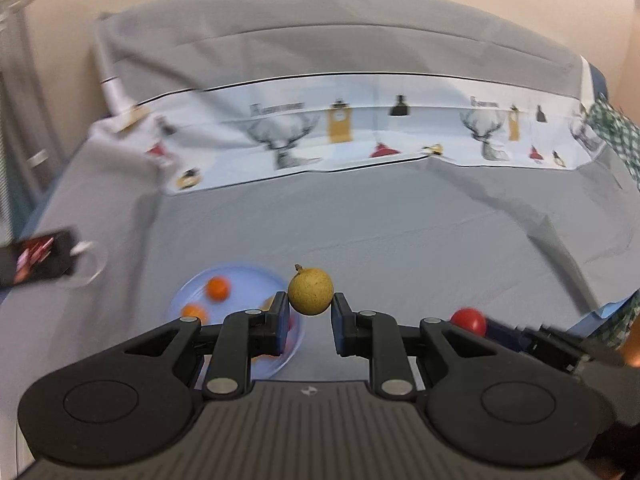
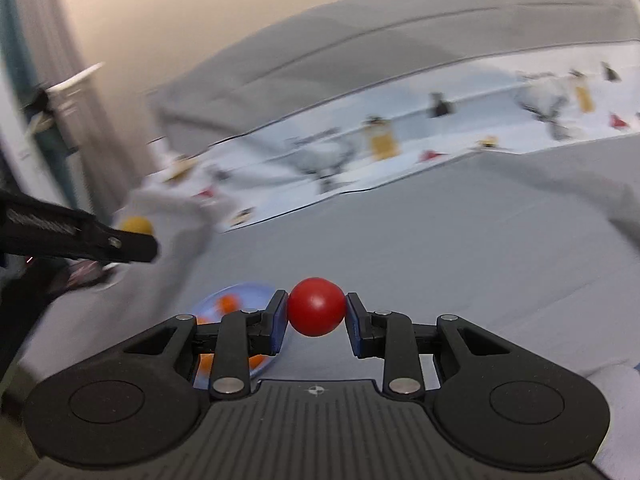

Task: Organize fruits
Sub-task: 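Carry the tomato and yellow fruit over the blue plate and open both tools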

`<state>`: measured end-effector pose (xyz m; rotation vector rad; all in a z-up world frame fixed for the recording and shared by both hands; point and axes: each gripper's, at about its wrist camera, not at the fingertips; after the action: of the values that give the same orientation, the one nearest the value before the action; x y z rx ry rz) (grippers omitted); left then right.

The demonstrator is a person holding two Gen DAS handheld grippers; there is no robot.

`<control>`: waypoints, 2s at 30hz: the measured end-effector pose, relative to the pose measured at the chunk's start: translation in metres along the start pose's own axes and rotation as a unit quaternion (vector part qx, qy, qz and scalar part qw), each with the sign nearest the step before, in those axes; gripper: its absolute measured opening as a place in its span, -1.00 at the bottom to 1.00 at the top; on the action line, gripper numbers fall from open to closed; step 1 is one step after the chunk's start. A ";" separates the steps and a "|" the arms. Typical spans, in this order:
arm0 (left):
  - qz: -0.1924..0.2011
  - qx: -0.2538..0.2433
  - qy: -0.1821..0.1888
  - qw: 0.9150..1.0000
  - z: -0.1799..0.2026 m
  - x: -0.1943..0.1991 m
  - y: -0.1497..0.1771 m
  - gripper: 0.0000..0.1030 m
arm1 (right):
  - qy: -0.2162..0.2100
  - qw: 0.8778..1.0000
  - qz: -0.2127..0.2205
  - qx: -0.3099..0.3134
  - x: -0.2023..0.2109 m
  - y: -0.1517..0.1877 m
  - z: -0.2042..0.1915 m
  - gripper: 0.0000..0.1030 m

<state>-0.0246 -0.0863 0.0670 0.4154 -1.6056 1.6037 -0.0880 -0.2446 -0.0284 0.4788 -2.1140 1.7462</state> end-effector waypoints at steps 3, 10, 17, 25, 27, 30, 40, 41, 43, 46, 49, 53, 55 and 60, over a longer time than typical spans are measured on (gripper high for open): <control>0.006 0.025 -0.012 1.000 -0.031 0.026 0.021 -0.53 | -0.013 0.999 0.010 0.044 0.020 -0.003 -0.035 -0.38; 0.034 0.070 -0.040 0.996 -0.076 0.069 0.059 -0.53 | -0.022 0.992 0.015 0.127 0.058 0.003 -0.094 -0.38; 0.060 0.079 -0.041 0.994 -0.088 0.090 0.073 -0.53 | -0.010 0.987 0.022 0.156 0.072 0.003 -0.116 -0.38; 0.065 0.086 -0.031 0.994 -0.089 0.094 0.074 -0.53 | 0.002 0.986 0.020 0.166 0.078 0.006 -0.118 -0.38; 0.063 0.088 -0.030 0.994 -0.093 0.092 0.074 -0.53 | 0.004 0.986 0.017 0.165 0.076 0.006 -0.119 -0.38; 0.059 0.091 -0.029 0.994 -0.095 0.088 0.074 -0.53 | 0.003 0.986 0.011 0.166 0.072 0.007 -0.120 -0.38; 0.043 0.097 -0.028 0.994 -0.100 0.072 0.071 -0.53 | 0.002 0.986 -0.013 0.166 0.059 0.009 -0.120 -0.38; 0.043 0.097 -0.028 0.994 -0.100 0.070 0.071 -0.53 | 0.002 0.986 -0.016 0.166 0.057 0.009 -0.120 -0.38; 0.042 0.098 -0.029 0.994 -0.103 0.067 0.070 -0.53 | 0.002 0.986 -0.020 0.167 0.054 0.009 -0.121 -0.38; 0.040 0.100 -0.030 0.994 -0.107 0.062 0.067 -0.53 | 0.002 0.985 -0.027 0.168 0.049 0.010 -0.121 -0.38; 0.036 0.102 -0.031 0.994 -0.110 0.055 0.065 -0.53 | 0.003 0.985 -0.034 0.168 0.043 0.008 -0.121 -0.38; 0.026 0.102 -0.033 0.994 -0.115 0.044 0.060 -0.53 | 0.005 0.984 -0.044 0.170 0.032 0.007 -0.120 -0.38; 0.021 0.103 -0.034 0.994 -0.117 0.036 0.056 -0.53 | 0.005 0.984 -0.050 0.170 0.026 0.006 -0.119 -0.38; 0.008 0.103 -0.036 0.994 -0.120 0.013 0.043 -0.53 | 0.004 0.984 -0.067 0.168 0.004 0.006 -0.117 -0.38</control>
<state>-0.0277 0.0367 0.0312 0.5759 -1.5031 1.7927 -0.0883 -0.1287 -0.0113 0.6833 -1.7402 2.0258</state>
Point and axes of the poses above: each gripper's, at about its wrist camera, not at the fingertips, and x roughly against the way its jaws point, z to its right, y to its underside, and after that the axes turned 13 degrees about x, right-handed
